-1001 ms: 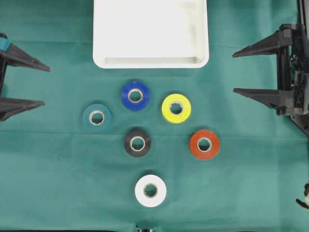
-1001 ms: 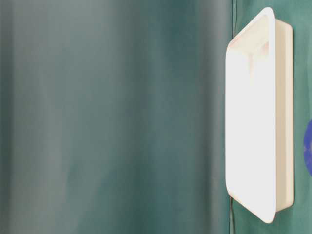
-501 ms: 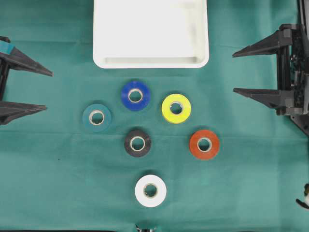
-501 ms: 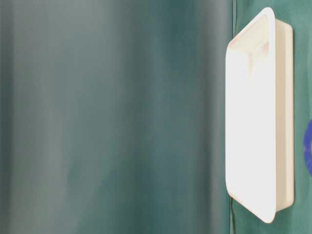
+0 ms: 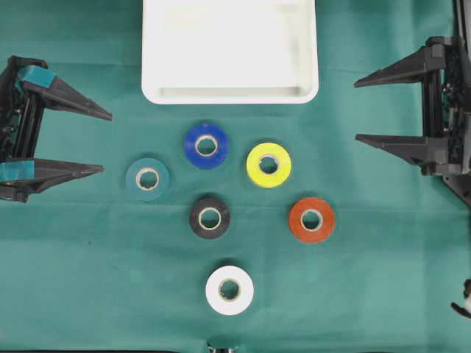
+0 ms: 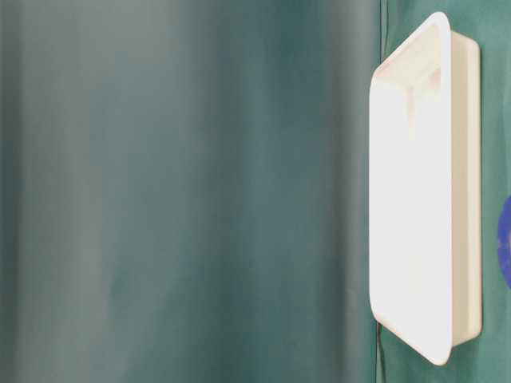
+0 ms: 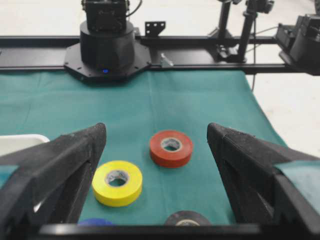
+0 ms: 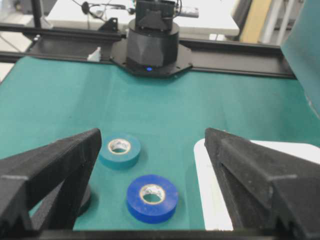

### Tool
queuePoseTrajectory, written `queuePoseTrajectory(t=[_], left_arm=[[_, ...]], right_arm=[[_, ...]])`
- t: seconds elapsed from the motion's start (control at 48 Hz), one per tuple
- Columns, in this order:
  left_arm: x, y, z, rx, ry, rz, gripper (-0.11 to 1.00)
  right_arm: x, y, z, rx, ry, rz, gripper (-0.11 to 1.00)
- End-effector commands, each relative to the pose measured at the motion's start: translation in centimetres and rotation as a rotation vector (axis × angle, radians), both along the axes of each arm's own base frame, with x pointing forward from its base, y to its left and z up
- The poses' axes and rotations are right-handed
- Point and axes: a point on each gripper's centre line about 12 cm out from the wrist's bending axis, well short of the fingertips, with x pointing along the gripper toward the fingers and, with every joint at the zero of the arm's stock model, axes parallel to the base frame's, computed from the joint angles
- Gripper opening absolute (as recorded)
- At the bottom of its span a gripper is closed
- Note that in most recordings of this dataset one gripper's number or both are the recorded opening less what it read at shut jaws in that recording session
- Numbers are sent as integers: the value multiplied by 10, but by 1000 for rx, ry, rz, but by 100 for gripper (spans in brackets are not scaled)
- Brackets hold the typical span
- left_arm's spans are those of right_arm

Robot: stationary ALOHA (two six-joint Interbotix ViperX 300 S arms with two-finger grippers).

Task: Pick up the tape from a random location and place it into the white case.
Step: 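Move the open left gripper over the teal tape roll and lower it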

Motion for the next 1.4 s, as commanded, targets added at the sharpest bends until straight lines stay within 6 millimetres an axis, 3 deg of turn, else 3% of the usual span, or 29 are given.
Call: queuePoseTrajectory(t=[0.0, 0.438, 1.064, 1.376], left_arm=[[3, -1, 9, -9, -22, -1, 99], [11, -7, 4, 28, 267, -26, 99], [59, -16, -18, 112, 878, -35, 99], [69, -17, -23, 138, 1049, -36, 99]], right_arm=[[3, 0, 10, 1, -25, -2, 92], [3, 0, 7, 2, -2, -2, 92], [2, 0, 5, 2, 15, -2, 92], [3, 0, 3, 2, 35, -1, 92]])
